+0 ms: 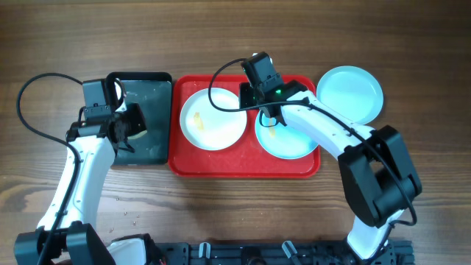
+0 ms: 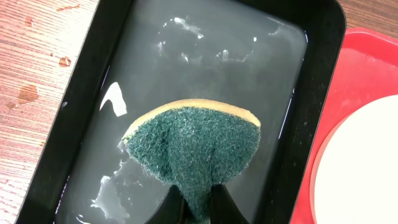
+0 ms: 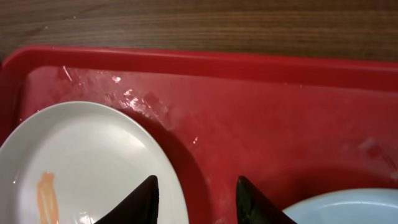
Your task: Clean dirty plates on tray and stack at the side
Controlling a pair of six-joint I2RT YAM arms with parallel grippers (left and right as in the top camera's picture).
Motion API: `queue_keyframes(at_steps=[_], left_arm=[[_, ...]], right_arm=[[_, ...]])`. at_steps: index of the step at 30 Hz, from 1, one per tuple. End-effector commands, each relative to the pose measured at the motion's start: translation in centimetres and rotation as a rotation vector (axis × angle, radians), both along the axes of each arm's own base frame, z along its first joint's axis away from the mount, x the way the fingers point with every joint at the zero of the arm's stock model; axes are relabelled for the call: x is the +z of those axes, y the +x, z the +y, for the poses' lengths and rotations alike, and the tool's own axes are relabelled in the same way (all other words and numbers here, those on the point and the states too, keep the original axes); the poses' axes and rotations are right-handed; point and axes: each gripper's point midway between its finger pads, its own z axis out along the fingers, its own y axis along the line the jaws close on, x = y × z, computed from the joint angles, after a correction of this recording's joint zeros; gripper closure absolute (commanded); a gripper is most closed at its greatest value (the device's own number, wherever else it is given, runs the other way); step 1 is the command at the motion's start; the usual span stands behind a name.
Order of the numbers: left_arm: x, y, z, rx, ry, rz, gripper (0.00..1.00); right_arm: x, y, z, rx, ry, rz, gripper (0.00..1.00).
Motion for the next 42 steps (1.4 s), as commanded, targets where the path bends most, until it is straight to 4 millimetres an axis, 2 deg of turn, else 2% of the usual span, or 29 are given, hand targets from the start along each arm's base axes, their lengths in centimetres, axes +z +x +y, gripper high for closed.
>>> queue_keyframes(at_steps=[1, 5, 12, 14, 17, 20, 25, 29, 32, 33, 37, 40, 42], left_arm=[[0.7, 0.1, -0.1, 0.006, -0.009, -0.028, 0.94], [0.7, 0.1, -0.1, 0.006, -0.009, -0.028, 0.94], [0.7, 0.1, -0.1, 0.006, -0.009, -0.028, 0.94], [0.7, 0.1, -0.1, 0.006, -0.009, -0.028, 0.94], [0.7, 0.1, -0.1, 0.006, -0.009, -0.028, 0.94], [0.7, 0.1, -0.1, 0.006, -0.009, -0.028, 0.94], [0.7, 0.1, -0.1, 0.006, -0.009, -0.028, 0.94], [0.7, 0.1, -0.1, 0.006, -0.009, -0.028, 0.93], [0.7, 0.1, -0.1, 0.006, -0.009, -0.028, 0.94], [0.7, 0.1, -0.1, 0.006, -0.009, -0.028, 0.94], [0.7, 0.1, -0.1, 0.006, -0.009, -0.028, 0.93], [0.7, 0.1, -0.1, 0.006, -0.009, -0.028, 0.93], [0.7, 0.1, -0.1, 0.006, -0.009, -0.028, 0.93]], right_arm=[[-2.0, -0.6, 1.9, 0.136, -0.007, 0.018, 0.55], [-3.2, -1.3, 1.3, 0.132, -0.034, 0.062, 0.65], [-3.9, -2.7, 1.2, 0.140, -0.057, 0.117, 0.71], [-4.0, -2.9, 1.1, 0.142, -0.058, 0.127, 0.76], [-3.9, -3.4, 1.9, 0.168, -0.019, 0.147, 0.78], [-3.9, -3.4, 1.8, 0.167, -0.023, 0.145, 0.83], [-4.0, -3.4, 1.7, 0.167, -0.027, 0.148, 0.82], [-5.6, -3.3, 1.2, 0.153, -0.062, 0.162, 0.85], [-5.2, -3.0, 1.3, 0.151, -0.058, 0.145, 0.91], [-4.9, -2.8, 1.3, 0.147, -0.057, 0.133, 0.96], [-3.8, -3.0, 1.2, 0.063, -0.014, 0.152, 0.96], [-2.0, -3.0, 0.9, 0.043, -0.007, 0.134, 0.96], [-2.0, -3.5, 0.5, 0.039, -0.021, 0.149, 0.96]])
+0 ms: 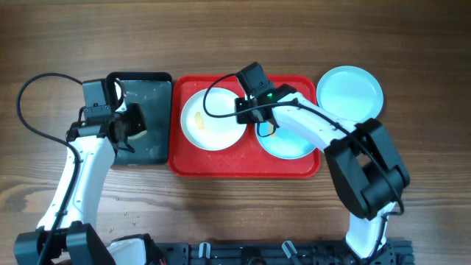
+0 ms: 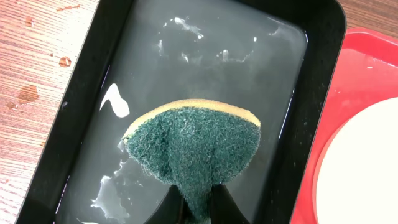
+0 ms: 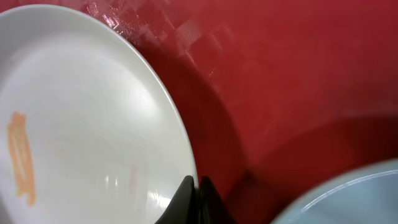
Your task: Clean dirty plates on tray and stack at the side
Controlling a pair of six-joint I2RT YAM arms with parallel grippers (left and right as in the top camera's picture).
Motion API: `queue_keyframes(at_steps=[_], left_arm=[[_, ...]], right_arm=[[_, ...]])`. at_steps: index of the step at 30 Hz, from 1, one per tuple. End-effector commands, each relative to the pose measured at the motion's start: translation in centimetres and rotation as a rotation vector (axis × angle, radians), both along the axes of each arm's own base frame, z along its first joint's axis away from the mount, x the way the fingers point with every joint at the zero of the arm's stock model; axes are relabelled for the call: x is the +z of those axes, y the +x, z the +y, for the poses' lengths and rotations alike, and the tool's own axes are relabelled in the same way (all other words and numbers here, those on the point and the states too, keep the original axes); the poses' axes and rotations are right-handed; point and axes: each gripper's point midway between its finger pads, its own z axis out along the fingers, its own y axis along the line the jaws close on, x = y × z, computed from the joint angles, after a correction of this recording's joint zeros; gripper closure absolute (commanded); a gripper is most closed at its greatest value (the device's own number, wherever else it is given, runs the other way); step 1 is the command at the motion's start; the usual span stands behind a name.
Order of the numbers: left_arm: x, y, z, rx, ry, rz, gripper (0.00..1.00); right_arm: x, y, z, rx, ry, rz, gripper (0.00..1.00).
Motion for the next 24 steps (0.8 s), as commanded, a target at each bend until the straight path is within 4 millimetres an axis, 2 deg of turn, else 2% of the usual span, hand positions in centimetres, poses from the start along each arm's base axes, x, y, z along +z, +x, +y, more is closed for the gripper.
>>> queue_keyframes(at_steps=[1, 3, 4, 6, 8, 9, 12, 13, 14, 15, 16, 17, 21, 23, 24], left_arm=[[0.7, 0.1, -0.1, 0.006, -0.009, -0.028, 0.93], [0.7, 0.1, -0.1, 0.006, -0.009, -0.028, 0.93], [0.7, 0.1, -0.1, 0.006, -0.009, -0.028, 0.93], [0.7, 0.1, -0.1, 0.006, -0.009, -0.028, 0.93], [0.7, 0.1, -0.1, 0.005, -0.009, -0.027, 0.93], [0.7, 0.1, 0.0, -0.004, -0.002, -0.026, 0.93], [1.0, -0.1, -0.1, -0.092, 0.049, -0.023, 0.92], [1.5, 0.1, 0.0, -0.107, 0.060, -0.042, 0.93], [2.1, 0.3, -0.2, -0.122, 0.065, -0.065, 0.96], [2.7, 0.5, -1.1, -0.172, 0.040, -0.091, 0.96], [3.1, 0.5, -1.8, -0.204, 0.013, -0.109, 0.96], [3.7, 0.7, -2.9, -0.246, -0.030, -0.142, 0.96], [6.0, 2.0, -5.6, -0.354, -0.121, -0.251, 0.96], [6.4, 1.9, -6.8, -0.410, -0.087, -0.237, 0.96], [7.1, 2.1, -7.3, -0.423, -0.074, -0.238, 0.96]], right_arm=[[1.7, -0.1, -0.5, -0.031, -0.010, -0.018, 0.96], [1.4, -0.7, -0.8, -0.028, -0.027, 0.006, 0.95], [1.3, -0.8, -1.0, -0.027, -0.033, 0.013, 0.91], [1.4, -0.7, -0.8, -0.002, -0.033, 0.001, 0.62], [2.0, 0.4, -0.8, 0.021, -0.025, -0.041, 0.56], [3.0, 1.1, -0.8, 0.013, 0.002, -0.052, 0.54], [6.9, 2.3, -1.1, 0.026, 0.114, -0.092, 0.54], [7.4, 2.4, -1.5, 0.018, 0.115, -0.096, 0.54], [7.2, 2.3, -1.9, 0.011, 0.111, -0.083, 0.58], [6.6, 1.8, -2.0, 0.015, 0.115, -0.057, 0.69], [6.3, 1.4, -1.9, 0.020, 0.121, -0.044, 0.74], [6.0, 1.1, -1.8, 0.027, 0.131, -0.032, 0.75], [6.5, 1.6, -1.0, 0.063, 0.160, -0.064, 0.67], [6.4, 1.7, -0.9, 0.063, 0.161, -0.065, 0.62], [6.0, 1.7, -0.9, 0.065, 0.158, -0.059, 0.53]])
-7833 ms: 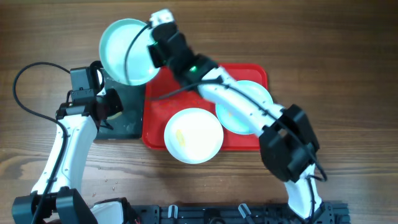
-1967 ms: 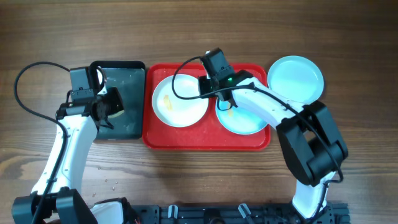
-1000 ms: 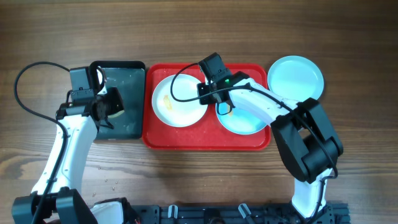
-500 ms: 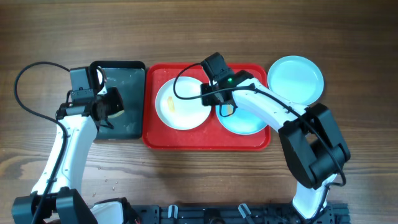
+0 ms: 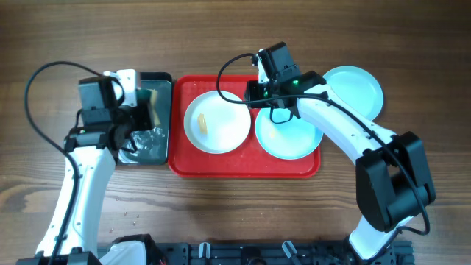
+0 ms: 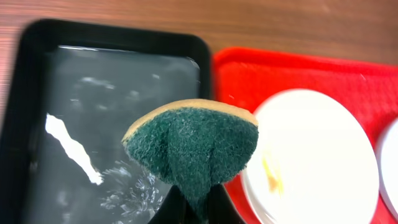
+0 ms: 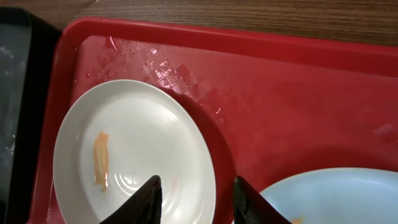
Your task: Clean dirty plates on tray and stack at the side
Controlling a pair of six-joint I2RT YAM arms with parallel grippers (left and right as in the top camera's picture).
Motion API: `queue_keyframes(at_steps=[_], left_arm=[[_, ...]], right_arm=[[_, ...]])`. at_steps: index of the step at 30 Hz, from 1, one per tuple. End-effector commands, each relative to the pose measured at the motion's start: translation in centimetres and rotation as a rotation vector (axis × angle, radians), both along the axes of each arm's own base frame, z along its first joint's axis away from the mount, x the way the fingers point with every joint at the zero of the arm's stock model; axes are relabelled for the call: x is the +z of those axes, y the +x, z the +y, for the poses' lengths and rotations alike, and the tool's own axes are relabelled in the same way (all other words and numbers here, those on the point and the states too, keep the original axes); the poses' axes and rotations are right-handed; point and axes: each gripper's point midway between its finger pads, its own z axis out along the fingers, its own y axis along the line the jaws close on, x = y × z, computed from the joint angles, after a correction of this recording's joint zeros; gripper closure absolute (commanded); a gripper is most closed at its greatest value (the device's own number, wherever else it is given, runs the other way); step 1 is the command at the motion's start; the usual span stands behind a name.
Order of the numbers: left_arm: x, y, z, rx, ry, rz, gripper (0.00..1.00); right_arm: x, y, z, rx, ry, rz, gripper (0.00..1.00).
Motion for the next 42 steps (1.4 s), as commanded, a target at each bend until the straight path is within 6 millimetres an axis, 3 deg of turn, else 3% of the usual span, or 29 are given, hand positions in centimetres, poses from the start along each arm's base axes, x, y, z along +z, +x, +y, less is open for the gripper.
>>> queue_keyframes(at_steps=[1, 5, 6, 8, 12, 16, 20, 23, 31, 32, 40, 42], left_arm=[[4.3, 1.0, -2.8, -0.114, 0.026, -0.075, 0.96], [8.4, 2.1, -1.5, -0.030, 0.121, -0.039, 0.96], [8.3, 2.1, -0.4, 0.009, 0.173, -0.009, 0.96], [7.2, 2.5, 1.5, 0.070, 0.260, 0.032, 0.96], [2.4, 3.2, 1.5, 0.044, 0.275, 0.169, 0.96], [0.5, 3.3, 1.2, 0.029, 0.265, 0.224, 0.96], [0.3, 2.9, -1.2, -0.024, 0.126, 0.235, 0.96], [0.6, 2.8, -3.3, -0.083, 0.037, 0.231, 0.96], [-2.0, 2.0, -8.8, -0.143, -0.005, 0.231, 0.96], [-2.6, 2.0, -9.4, -0.138, -0.017, 0.225, 0.96], [-5.1, 1.2, -12.2, -0.184, -0.034, 0.192, 0.96], [-5.2, 1.5, -12.3, -0.166, -0.043, 0.179, 0.96]], right_arm=[[-0.9, -0.5, 0.8, 0.033, 0.006, 0.017, 0.48], [-2.8, -0.7, 2.2, 0.059, -0.020, 0.019, 0.43], [-3.4, -0.8, 2.3, 0.058, -0.042, 0.018, 0.43], [-4.6, -0.7, 1.9, 0.036, -0.090, 0.020, 0.44], [-5.5, -0.5, 1.2, 0.019, -0.127, 0.023, 0.45], [-5.6, -0.5, 1.2, 0.018, -0.127, 0.024, 0.45], [-5.7, -0.8, 1.1, 0.019, -0.134, 0.035, 0.46], [-5.8, -1.1, 1.1, 0.025, -0.133, 0.048, 0.69], [-6.5, -2.4, 0.9, 0.031, -0.134, 0.111, 0.66], [-6.6, -2.5, 0.8, 0.015, -0.129, 0.118, 0.72], [-7.7, -2.8, 0.6, -0.007, -0.119, 0.126, 0.75], [-7.8, -3.0, 0.7, -0.003, -0.113, 0.130, 0.80]])
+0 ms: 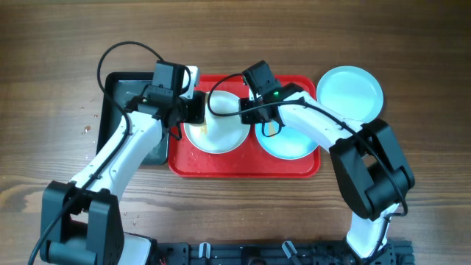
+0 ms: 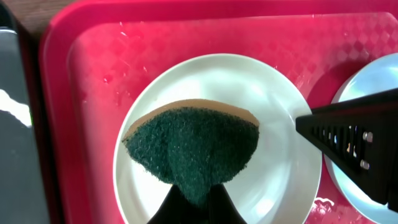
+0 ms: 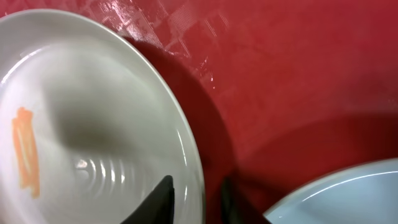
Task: Clean dirty plates on tray and stack at the side
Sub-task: 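Carry the green sponge over the white plate with the left gripper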
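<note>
A white plate [image 1: 221,134] lies on the left half of the red tray [image 1: 243,166]; an orange smear [image 3: 25,152] marks it. My left gripper [image 1: 193,110] is shut on a green sponge [image 2: 193,140] held over that plate [image 2: 280,162], hiding the smear in the left wrist view. My right gripper [image 1: 249,110] is low at the plate's right rim, open, one finger over the plate [image 3: 93,93] and one outside the rim. A light blue plate [image 1: 291,140] lies on the tray's right half.
A black tray of water [image 1: 110,96] stands left of the red tray. A clean light blue plate [image 1: 353,92] rests on the wooden table at the right of the red tray. The right arm's cable loops above the white plate.
My left gripper has carried the sponge from above the black tray's right edge to over the white plate. My right gripper, then raised and open, is now low astride the plate's right rim.
The sponge was first held in the water of the black tray, with my right gripper open over the red tray. Then my right gripper was shut at the white plate's rim. Later it was open and higher, the sponge lifted. Now both grippers are at the white plate.
</note>
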Controlling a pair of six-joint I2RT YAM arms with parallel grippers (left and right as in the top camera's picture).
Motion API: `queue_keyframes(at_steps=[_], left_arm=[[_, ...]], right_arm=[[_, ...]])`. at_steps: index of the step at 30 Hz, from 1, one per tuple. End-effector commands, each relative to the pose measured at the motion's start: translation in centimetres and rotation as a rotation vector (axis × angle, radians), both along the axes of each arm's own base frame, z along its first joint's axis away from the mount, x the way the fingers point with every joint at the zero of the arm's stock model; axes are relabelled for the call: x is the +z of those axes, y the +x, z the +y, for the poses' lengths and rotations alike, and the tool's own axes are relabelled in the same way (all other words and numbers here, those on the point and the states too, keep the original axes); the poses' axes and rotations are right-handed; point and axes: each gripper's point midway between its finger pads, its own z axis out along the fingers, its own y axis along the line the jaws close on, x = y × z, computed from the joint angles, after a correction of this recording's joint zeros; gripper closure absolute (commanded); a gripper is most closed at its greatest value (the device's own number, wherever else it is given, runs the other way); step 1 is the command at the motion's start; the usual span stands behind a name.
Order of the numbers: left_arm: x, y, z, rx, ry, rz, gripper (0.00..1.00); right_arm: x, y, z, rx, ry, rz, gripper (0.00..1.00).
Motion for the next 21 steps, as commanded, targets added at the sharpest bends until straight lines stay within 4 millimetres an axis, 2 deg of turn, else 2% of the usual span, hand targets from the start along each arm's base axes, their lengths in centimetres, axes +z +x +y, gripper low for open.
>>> queue_keyframes(at_steps=[1, 6, 9, 18, 21], left_arm=[[-0.7, 0.0, -0.5, 0.021, -0.025, 0.007, 0.96], [-1.5, -0.3, -0.4, 0.020, -0.021, 0.015, 0.96], [-2.1, -0.3, -0.2, 0.025, -0.009, 0.028, 0.96], [-2.9, -0.3, 1.8, 0.105, 0.122, 0.027, 0.96], [-2.9, -0.6, 1.4, 0.091, 0.148, 0.024, 0.96]], right_arm=[[-1.2, -0.6, 0.0, -0.004, 0.010, 0.038, 0.84], [-1.1, -0.9, 0.5, -0.005, 0.038, 0.056, 0.96], [-0.9, -1.2, 1.1, -0.003, 0.074, 0.076, 0.96], [-1.0, -1.3, 1.1, -0.051, 0.087, 0.098, 0.95], [-1.0, -1.4, 1.0, -0.074, 0.090, 0.111, 0.96]])
